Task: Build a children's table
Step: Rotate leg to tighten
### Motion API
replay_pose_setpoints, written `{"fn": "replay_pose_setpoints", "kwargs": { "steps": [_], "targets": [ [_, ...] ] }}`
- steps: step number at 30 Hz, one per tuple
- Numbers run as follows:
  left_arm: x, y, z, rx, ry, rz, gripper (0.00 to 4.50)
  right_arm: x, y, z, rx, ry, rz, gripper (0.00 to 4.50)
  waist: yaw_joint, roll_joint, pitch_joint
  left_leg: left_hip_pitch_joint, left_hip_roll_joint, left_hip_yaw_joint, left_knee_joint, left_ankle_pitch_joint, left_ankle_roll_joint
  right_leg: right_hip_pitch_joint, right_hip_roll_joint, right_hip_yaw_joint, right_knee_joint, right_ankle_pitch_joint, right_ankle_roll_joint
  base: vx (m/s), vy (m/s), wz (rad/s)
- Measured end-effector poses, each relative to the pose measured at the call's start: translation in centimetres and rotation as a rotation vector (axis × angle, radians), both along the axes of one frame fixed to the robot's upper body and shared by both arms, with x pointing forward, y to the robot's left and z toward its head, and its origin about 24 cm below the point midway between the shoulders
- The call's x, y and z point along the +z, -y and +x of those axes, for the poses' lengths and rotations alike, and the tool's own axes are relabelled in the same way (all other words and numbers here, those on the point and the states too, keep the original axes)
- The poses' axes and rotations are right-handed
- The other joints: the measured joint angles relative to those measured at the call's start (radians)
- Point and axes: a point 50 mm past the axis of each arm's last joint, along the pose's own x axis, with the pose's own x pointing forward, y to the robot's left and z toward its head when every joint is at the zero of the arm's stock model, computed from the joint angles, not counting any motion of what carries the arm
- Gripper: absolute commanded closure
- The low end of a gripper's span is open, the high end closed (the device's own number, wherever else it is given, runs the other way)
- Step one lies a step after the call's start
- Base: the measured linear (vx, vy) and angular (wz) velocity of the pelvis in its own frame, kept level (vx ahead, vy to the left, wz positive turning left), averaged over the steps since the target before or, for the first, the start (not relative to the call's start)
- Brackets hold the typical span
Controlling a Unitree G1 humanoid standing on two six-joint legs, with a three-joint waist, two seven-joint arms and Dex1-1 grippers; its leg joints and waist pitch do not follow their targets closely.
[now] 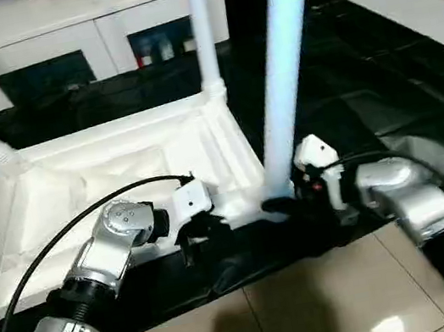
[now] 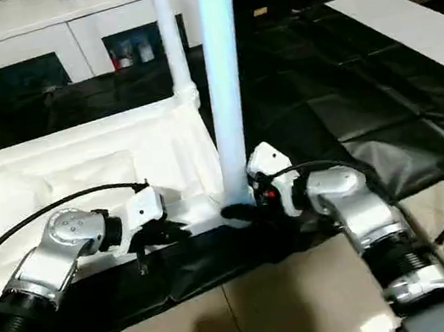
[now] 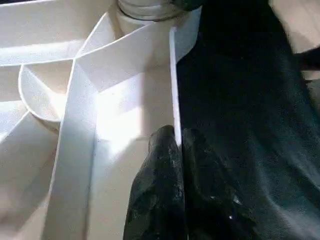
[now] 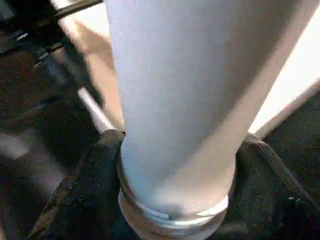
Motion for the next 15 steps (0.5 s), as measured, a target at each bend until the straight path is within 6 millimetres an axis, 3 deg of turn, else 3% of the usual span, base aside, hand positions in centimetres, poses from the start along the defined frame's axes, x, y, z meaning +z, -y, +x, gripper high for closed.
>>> {"fn": "replay_pose_setpoints", "kwargs": {
  "steps": [8,15],
  "targets": [
    [-0.6,2.3,1.7,0.216,0.019,-0.036,4.5,-1.1,-2.1,2.0,-0.439,0.019,0.064,1.77,-0.025,0.001,-0.001,0.009,-0.002,0.0,0.001,0.0,-0.001,0.008,-0.001,0.002,-0.002,-0.001,0.001,0.0,0.0,0.0],
    [-0.8,6.6,2.7,0.386,0.017,-0.061,4.5,-1.4,-3.7,3.9,-0.834,-0.006,0.1,1.77,-0.025,0.009,-0.007,0.009,-0.005,-0.001,0.0,0.0,0.0,0.012,-0.002,0.002,-0.01,-0.002,0.003,0.0,0.0,0.0]
  ]
}}
